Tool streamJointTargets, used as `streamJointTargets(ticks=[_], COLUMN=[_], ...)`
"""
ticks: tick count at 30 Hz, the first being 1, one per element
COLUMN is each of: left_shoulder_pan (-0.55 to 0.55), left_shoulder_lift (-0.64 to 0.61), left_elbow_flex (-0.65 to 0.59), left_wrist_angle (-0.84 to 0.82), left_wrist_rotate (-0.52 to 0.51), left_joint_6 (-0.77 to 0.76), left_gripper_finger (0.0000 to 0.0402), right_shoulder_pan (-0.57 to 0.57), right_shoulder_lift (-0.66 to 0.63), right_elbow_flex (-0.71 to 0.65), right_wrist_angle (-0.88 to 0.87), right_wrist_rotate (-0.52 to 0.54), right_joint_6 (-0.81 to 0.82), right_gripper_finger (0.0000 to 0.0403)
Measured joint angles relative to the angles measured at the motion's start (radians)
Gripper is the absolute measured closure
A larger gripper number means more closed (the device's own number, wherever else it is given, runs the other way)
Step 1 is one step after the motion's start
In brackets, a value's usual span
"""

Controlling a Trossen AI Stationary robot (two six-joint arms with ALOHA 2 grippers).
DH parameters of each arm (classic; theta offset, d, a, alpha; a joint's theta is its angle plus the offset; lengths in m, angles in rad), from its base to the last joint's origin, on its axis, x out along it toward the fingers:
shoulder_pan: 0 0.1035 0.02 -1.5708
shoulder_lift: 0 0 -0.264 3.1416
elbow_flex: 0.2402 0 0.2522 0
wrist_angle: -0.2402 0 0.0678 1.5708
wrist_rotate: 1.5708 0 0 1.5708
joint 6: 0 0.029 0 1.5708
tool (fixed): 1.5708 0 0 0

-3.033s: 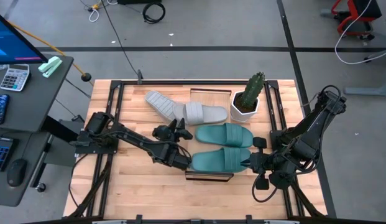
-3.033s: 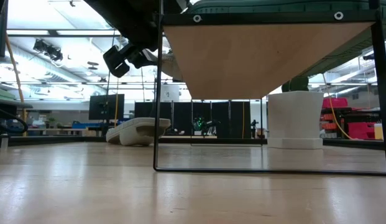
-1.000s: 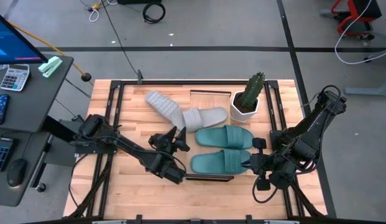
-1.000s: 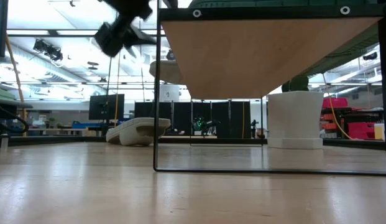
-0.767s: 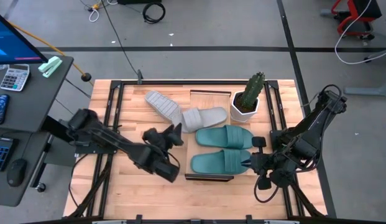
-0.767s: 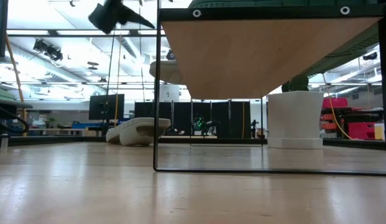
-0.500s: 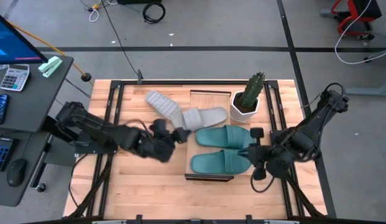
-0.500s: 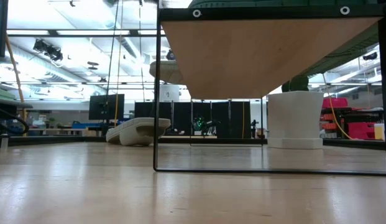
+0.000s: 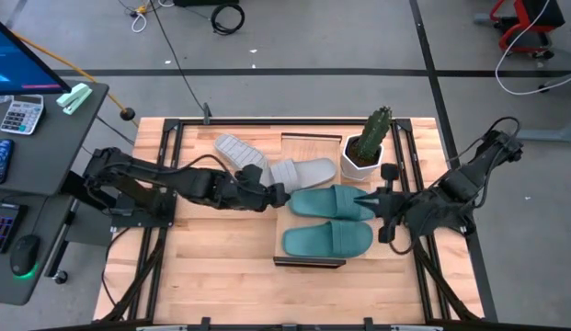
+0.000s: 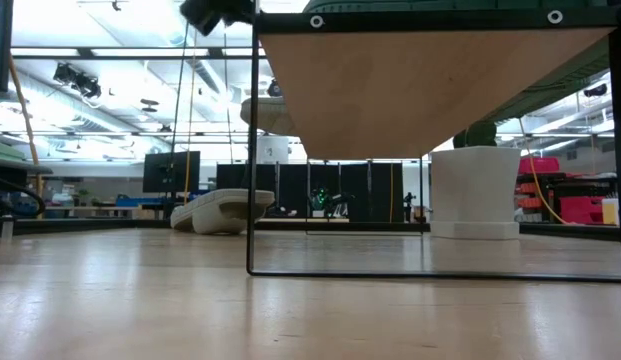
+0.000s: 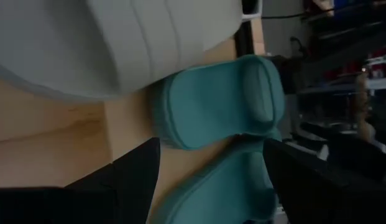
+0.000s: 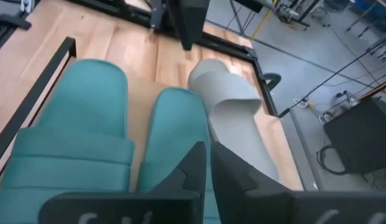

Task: Pick and place slides into the shelf
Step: Put the bottom gray slide on the shelf

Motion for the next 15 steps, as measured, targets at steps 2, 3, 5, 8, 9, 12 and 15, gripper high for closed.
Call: streamJointTargets(ticks=[2, 3, 5, 8, 9, 12, 15], left_shoulder_pan=[0.006, 0.007, 0.007, 0.007, 0.006, 0.003, 0.003], left_shoulder_lift=[0.007, 0.009, 0.025, 0.050, 0.057, 0.080, 0.098], left_elbow_flex=[0.003, 0.002, 0.003, 0.002, 0.002, 0.002, 0.002], left_wrist_angle=[0.015, 0.008, 0.023, 0.016, 0.021, 0.027, 0.024], left_wrist_rotate=[0.016, 0.021, 0.022, 0.029, 0.030, 0.033, 0.035], left_joint_6=[0.000, 0.000, -0.002, -0.016, -0.022, -0.042, -0.045], left_gripper_finger=[0.0113, 0.0113, 0.0113, 0.0113, 0.0113, 0.0113, 0.0113], right_shoulder_pan=[0.000, 0.000, 0.000, 0.000, 0.000, 0.000, 0.000], right_shoulder_lift=[-0.016, -0.021, -0.030, -0.033, -0.033, -0.031, -0.030], right_elbow_flex=[0.000, 0.000, 0.000, 0.000, 0.000, 0.000, 0.000], right_wrist_angle=[0.001, 0.002, 0.005, 0.011, 0.013, 0.015, 0.016], right_wrist_rotate=[0.001, 0.001, 0.009, 0.027, 0.031, 0.034, 0.034], right_joint_6=[-0.001, -0.003, -0.016, -0.042, -0.048, -0.057, -0.056], right_gripper_finger=[0.0373, 0.0373, 0.0373, 0.0373, 0.0373, 0.0373, 0.0373])
